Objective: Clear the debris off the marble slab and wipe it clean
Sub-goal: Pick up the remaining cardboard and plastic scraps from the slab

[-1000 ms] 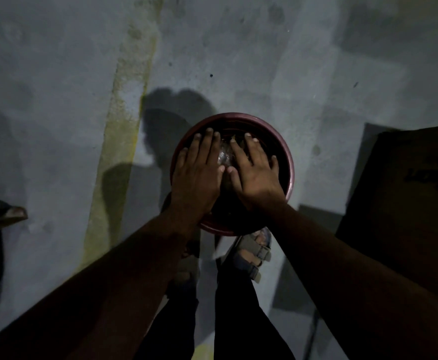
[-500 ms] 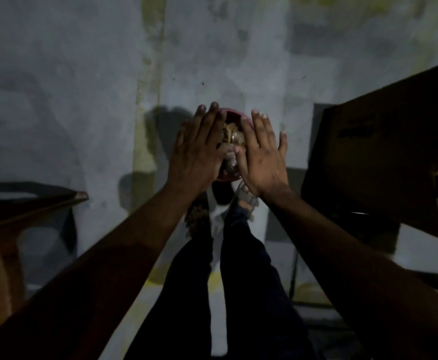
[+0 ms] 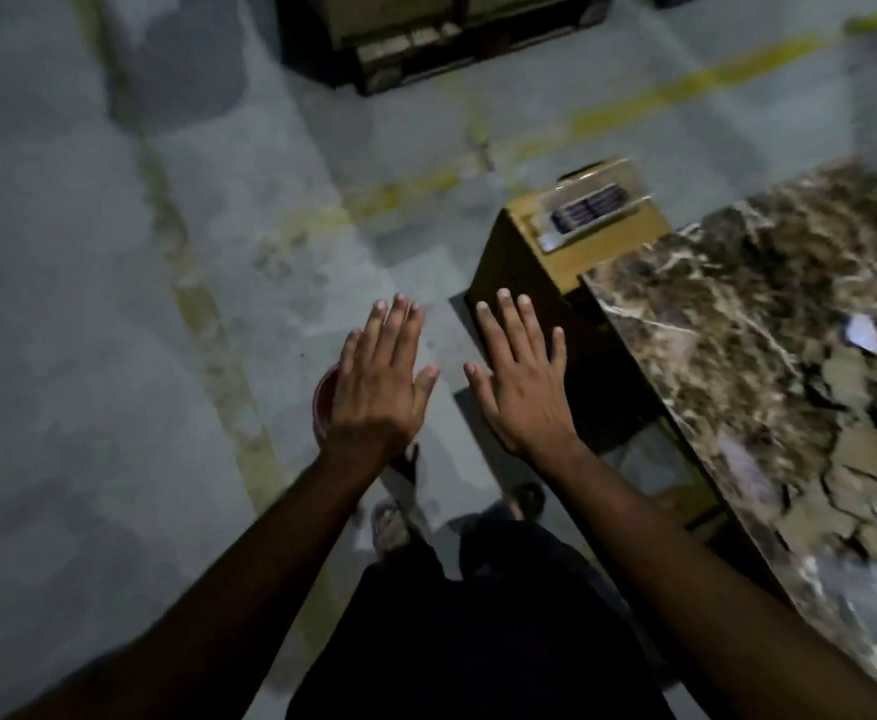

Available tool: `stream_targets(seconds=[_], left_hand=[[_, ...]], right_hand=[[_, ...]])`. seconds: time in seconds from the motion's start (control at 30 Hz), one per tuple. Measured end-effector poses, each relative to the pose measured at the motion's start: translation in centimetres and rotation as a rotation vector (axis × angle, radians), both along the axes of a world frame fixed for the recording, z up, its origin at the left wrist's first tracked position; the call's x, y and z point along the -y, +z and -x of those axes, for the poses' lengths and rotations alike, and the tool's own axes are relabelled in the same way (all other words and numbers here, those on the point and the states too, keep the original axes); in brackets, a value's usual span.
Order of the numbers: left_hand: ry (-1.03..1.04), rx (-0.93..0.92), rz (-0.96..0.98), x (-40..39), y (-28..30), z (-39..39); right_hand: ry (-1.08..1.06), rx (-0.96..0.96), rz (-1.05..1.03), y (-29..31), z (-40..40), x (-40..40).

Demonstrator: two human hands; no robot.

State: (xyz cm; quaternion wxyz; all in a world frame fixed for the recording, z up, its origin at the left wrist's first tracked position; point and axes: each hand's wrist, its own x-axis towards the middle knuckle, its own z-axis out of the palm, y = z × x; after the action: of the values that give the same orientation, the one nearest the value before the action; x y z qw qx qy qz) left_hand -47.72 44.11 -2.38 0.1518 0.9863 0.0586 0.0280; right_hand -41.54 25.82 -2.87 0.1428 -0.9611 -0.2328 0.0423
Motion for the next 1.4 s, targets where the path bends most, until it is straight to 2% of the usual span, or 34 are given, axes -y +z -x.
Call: stream_targets(seconds=[0.17,0.33,0.53,0.73,0.9,1.07,1.23,1.4], left_hand=[[-0.285,0.067,-0.046,7.3,4.4,-3.9],[-0.484,0.132,-0.075,17.2,6.3,-6.1],[-0.679,0.137,-0.077,31.2,5.6,-6.3],[-0.802,0.101,-0.099,42.2,3.1,-4.7],[-0.897,-0.048,-0.208,45.9,0.0,-3.2],[-0.978,-0.252,-0.361,44.8,-4.2,-2.7],[-0.986,-0.273,-0.315,45.8,-4.2,-4.3],[-1.009,-0.322,-0.214,48.0,-4.0,-7.8]], right_hand=[[-0.25,0.084,-0.062,4.3,0.9,7.5],[-0.445,0.135,-0.108,5.7,2.0,17.5],[-0.699,0.133,-0.142,5.5,6.0,31.5],[-0.83,0.091,-0.143,3.1,9.0,42.5],[-0.815,-0.009,-0.136,0.5,9.7,45.3],[-0.785,-0.206,-0.108,-3.1,12.1,47.3],[-0.772,-0.245,-0.06,-5.0,11.9,46.7],[-0.896,-0.219,-0.218,-5.9,8.0,46.9]])
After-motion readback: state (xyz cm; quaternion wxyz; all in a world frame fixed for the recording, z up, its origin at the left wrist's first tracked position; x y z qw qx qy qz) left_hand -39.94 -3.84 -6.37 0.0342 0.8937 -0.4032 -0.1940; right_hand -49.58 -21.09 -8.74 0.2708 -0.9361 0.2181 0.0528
